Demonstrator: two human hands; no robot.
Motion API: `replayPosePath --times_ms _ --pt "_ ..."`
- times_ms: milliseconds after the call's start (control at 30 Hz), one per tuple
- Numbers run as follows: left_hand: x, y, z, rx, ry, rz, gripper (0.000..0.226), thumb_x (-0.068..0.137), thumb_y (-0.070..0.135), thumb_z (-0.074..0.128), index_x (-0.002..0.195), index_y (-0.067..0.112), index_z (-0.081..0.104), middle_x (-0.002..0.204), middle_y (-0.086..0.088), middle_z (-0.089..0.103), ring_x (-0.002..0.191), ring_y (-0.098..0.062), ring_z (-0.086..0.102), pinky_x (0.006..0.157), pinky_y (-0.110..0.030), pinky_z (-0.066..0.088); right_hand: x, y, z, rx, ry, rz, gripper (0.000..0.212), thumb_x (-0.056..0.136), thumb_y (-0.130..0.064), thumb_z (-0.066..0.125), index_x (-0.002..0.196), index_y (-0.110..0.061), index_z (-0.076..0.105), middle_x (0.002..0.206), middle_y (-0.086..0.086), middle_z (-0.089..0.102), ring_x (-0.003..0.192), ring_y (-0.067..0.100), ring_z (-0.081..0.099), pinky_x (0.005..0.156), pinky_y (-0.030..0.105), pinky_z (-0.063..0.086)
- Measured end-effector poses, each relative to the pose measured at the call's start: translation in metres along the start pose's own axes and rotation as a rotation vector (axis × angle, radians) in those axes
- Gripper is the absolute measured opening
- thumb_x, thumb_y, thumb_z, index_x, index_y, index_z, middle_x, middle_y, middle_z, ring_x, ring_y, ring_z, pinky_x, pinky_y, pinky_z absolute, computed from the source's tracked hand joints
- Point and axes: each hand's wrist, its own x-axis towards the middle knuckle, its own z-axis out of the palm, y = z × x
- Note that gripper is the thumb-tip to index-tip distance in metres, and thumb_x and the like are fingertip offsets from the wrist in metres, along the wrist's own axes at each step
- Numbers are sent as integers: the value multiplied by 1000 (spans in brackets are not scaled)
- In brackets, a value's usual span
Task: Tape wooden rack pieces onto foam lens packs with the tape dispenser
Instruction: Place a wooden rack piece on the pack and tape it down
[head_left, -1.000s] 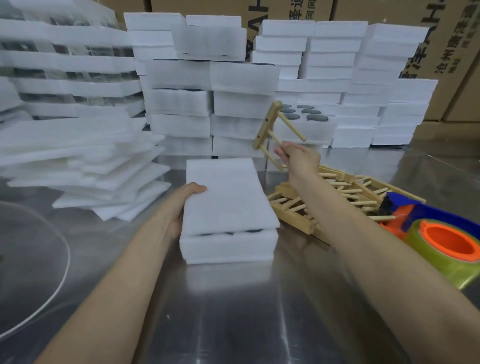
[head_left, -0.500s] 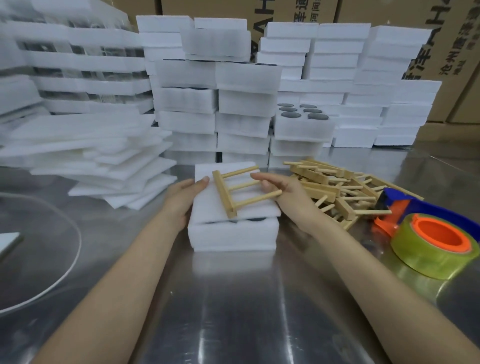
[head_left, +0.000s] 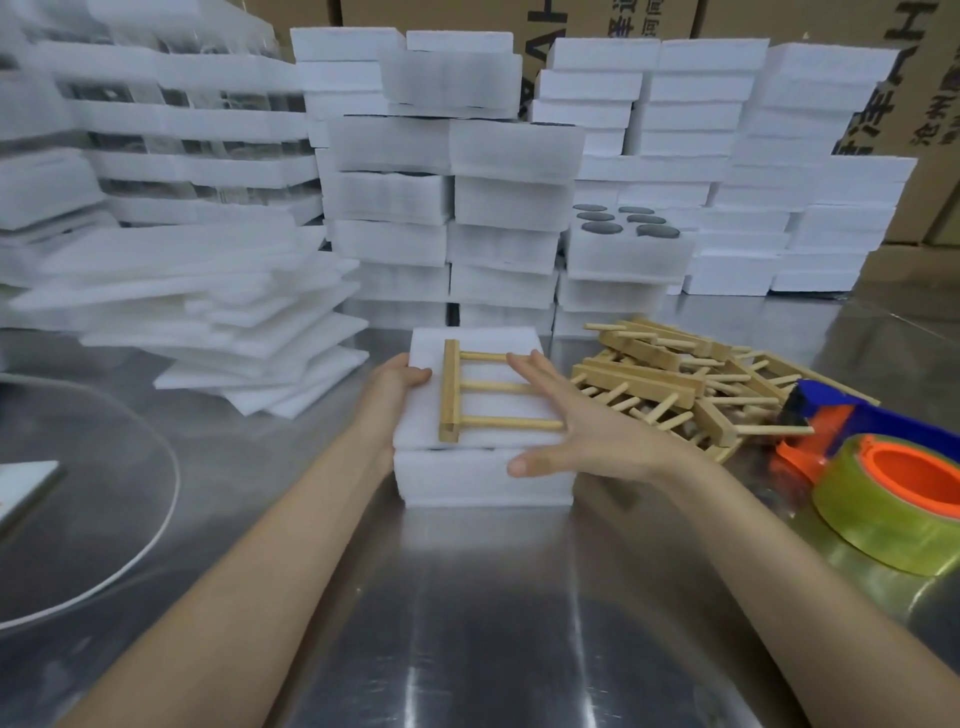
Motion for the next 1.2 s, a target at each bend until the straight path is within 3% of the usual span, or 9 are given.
replayPosePath --times_ms 200,367,500,800,1000,1100,1200 --pt "1 -5 3 0 1 24 18 88 6 45 94 14 60 80 -2 67 70 -20 64 54 -25 50 -5 0 -4 -90 13 20 104 74 -51 77 150 -49 6 157 -28 -12 142 -10 -6 112 19 8" --pt "5 -6 4 64 5 31 19 85 5 48 98 15 59 84 -2 68 76 -21 65 61 -29 50 -5 -3 -7 -153 70 5 91 71 -56 75 148 -45 27 157 -25 11 141 -12 5 112 17 8" --pt "7 -7 2 163 -10 49 19 84 9 49 93 22 61 76 6 71 75 -17 68 62 -30 48 -5 -5 -9 -196 116 14 92 64 -62 76 144 -44 35 155 -24 22 141 -9 15 117 21 13" --pt "5 -5 0 162 -39 31 22 87 10 47 101 21 61 80 6 73 72 -13 70 56 -24 50 -9 -6 -10 -226 146 18 86 66 -62 76 142 -44 41 151 -25 32 138 -7 26 113 20 21" --pt "3 -5 -2 151 -24 2 29 88 10 46 112 16 62 99 -5 72 88 -25 69 72 -36 54 -6 -6 -7 -169 205 18 84 62 -84 53 136 -45 48 147 -26 39 137 -7 29 118 31 23" --pt "2 -3 -3 141 -46 0 31 89 9 45 116 16 60 103 -6 72 89 -24 69 68 -33 53 -6 -7 -5 -218 254 22 88 61 -84 51 137 -41 49 145 -22 43 135 -3 34 116 33 29" --pt "1 -1 -3 143 -65 1 32 90 8 44 117 16 60 101 -4 72 84 -20 70 61 -28 53 -9 -7 -9 -234 201 33 94 56 -84 61 139 -43 46 144 -26 42 134 -3 36 112 26 30"
